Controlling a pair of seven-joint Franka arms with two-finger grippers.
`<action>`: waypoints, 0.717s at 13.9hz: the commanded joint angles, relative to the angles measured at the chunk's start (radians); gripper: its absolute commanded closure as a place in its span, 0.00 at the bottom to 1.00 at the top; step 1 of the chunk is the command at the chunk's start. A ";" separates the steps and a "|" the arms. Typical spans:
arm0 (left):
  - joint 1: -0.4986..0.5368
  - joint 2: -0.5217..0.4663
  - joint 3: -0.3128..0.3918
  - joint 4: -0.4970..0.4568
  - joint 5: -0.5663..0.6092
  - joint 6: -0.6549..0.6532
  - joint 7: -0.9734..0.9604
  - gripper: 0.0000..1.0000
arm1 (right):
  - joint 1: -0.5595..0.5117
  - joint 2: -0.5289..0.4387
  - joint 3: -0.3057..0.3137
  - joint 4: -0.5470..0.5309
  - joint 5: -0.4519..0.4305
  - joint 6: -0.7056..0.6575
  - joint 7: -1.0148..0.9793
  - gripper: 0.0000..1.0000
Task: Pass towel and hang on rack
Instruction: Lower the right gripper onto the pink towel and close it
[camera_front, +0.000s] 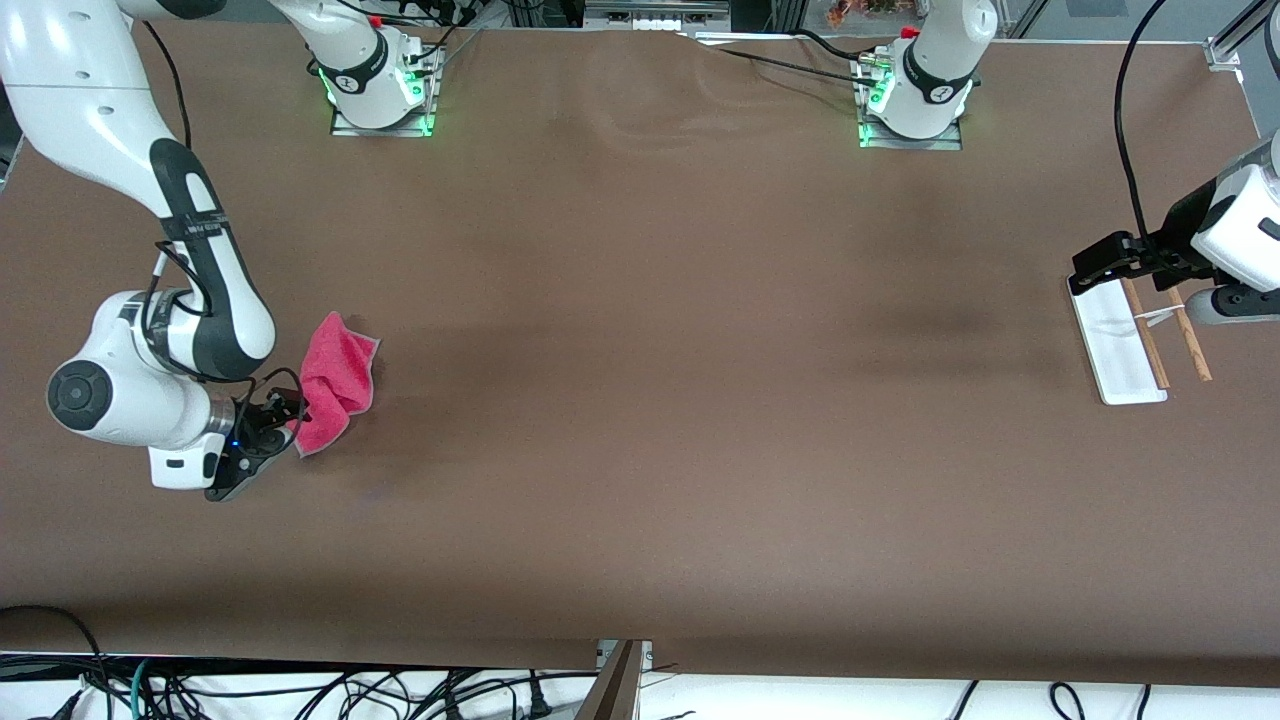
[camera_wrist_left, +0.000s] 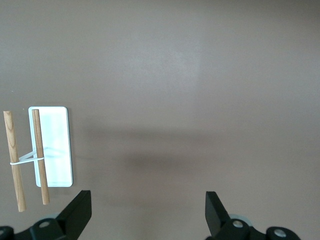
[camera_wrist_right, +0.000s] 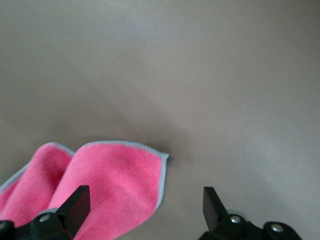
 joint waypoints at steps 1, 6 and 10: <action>-0.003 0.014 -0.002 0.034 0.019 -0.023 0.003 0.00 | -0.011 0.035 0.006 0.016 0.019 0.043 -0.040 0.00; -0.003 0.014 -0.002 0.035 0.018 -0.020 0.003 0.00 | -0.010 0.058 0.008 0.016 0.017 0.077 -0.040 0.01; -0.003 0.014 -0.002 0.035 0.018 -0.020 0.003 0.00 | -0.006 0.065 0.009 0.016 0.017 0.082 -0.040 0.47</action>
